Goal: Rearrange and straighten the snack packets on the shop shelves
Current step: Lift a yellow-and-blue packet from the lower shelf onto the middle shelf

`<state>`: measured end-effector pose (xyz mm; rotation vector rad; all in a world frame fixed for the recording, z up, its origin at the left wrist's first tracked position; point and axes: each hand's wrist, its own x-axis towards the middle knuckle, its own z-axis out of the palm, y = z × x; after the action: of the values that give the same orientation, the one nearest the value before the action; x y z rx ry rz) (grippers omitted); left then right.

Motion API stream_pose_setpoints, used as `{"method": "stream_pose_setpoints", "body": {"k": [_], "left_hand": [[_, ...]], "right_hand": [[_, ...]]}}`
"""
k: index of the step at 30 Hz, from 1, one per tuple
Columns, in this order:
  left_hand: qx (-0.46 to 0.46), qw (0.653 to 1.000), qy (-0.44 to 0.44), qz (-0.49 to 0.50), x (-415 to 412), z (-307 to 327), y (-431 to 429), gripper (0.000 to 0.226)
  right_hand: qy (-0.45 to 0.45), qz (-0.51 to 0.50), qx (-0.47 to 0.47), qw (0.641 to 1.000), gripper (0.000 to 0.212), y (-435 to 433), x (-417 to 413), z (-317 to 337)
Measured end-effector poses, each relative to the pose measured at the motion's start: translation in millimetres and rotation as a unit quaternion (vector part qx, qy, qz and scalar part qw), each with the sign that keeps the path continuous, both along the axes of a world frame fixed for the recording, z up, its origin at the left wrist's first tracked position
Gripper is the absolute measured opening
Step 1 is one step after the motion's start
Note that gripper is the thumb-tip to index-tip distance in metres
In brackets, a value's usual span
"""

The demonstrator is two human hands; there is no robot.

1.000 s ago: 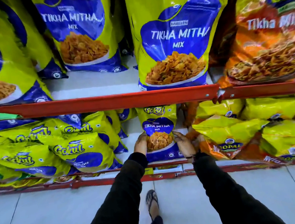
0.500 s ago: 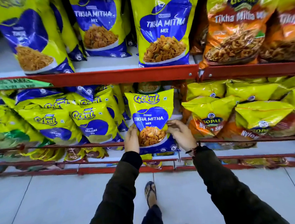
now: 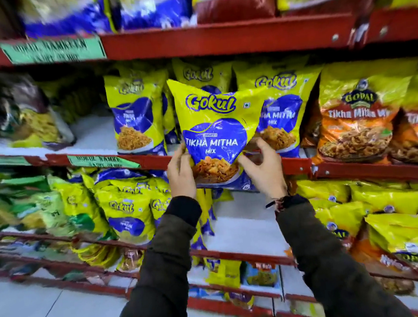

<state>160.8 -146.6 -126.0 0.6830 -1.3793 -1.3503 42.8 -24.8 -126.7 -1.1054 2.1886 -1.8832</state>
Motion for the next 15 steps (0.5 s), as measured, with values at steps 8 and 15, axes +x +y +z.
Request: {"method": "stream_pose_setpoints", "body": {"k": [8, 15], "left_hand": [[-0.069, 0.993, 0.022, -0.093, -47, 42, -92, 0.043], [-0.023, 0.989, -0.078, -0.121, -60, 4, -140, 0.040]], "right_hand": [[0.027, -0.024, -0.017, 0.999, 0.040, -82, -40, 42], [0.022, -0.040, 0.053, 0.998, 0.036, -116, -47, 13]]}}
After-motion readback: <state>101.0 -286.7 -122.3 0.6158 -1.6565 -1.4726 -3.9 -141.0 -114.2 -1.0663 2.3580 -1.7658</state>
